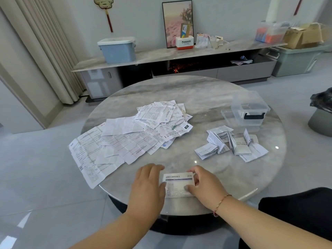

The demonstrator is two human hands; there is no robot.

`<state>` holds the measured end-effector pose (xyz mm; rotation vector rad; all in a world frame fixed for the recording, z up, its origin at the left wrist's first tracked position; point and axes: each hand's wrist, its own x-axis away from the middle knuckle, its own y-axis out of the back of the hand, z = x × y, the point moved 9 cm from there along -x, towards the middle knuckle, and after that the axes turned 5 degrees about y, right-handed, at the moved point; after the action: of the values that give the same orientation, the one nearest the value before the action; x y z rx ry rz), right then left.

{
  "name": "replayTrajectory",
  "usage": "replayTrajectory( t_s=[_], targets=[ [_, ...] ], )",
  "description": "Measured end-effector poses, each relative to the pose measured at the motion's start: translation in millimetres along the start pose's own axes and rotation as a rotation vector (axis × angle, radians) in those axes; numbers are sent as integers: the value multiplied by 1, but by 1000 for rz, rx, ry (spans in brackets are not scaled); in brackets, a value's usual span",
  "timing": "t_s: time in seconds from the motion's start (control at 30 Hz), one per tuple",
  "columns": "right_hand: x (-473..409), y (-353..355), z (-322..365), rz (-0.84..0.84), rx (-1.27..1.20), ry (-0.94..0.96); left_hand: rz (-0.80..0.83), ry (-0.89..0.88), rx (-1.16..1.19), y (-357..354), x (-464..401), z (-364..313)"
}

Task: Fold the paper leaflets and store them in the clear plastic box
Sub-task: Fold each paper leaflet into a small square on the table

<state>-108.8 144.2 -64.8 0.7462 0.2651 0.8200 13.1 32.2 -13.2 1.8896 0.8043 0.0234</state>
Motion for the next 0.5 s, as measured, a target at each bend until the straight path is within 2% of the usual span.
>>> replayTrajectory(
  t_s=[0.03,0.1,0.2,0.27,0.33,0.37,0.43,0.5],
  targets=[
    [0,0,-1,-28,20,-20,-34,-67,-2,-4,6,-7],
    [1,0,-2,-57,60,-53,14,-167,-22,-23,21,-25],
    [8,-5,-8,-34,-76,-170,153,-187,-130,-53,45,-34],
    [13,4,-11,-30,-38,-193,164,-218,-162,-61,51,-35],
    [11,21,-9,-81,150,-89,112,-314,-161,-60,53,-36],
    [9,27,-4,-95,169,-6,83,-363,-144,-60,55,-36],
    [7,29,5,-23,53,114,2,-428,-73,-54,58,-34],
    [9,26,11,77,-6,199,-47,-421,9,-48,60,-29]
  ],
)
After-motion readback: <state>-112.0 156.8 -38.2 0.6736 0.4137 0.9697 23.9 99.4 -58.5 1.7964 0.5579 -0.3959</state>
